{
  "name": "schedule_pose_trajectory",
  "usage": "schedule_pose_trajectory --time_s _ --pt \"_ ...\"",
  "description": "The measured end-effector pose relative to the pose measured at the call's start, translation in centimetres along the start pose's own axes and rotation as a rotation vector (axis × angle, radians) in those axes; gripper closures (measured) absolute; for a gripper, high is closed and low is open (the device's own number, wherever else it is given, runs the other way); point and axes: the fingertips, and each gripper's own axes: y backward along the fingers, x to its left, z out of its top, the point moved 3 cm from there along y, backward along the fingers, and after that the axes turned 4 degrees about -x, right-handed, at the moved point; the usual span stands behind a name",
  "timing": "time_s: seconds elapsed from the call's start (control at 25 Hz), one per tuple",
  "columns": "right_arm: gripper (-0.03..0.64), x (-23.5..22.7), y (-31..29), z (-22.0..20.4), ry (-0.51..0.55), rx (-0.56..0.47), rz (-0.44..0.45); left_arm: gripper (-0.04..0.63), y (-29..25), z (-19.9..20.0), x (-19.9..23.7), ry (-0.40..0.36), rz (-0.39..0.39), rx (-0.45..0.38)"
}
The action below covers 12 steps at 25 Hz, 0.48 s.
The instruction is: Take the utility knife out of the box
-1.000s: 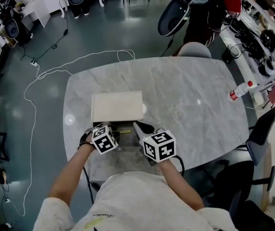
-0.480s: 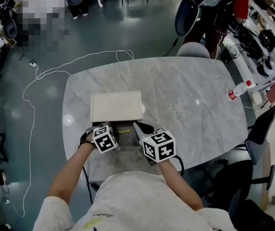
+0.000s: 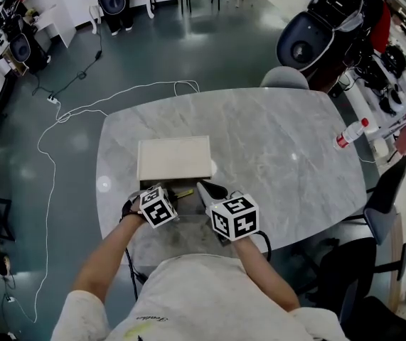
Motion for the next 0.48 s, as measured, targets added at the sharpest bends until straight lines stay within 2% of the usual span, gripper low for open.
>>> schedule_pose_trajectory --time_s 0.48 --pt "0.612 1.2 0.9 -0.2 0.018 -0.013 0.005 0.534 2.8 0.2 -0.2 0.051 0.095 -0.083"
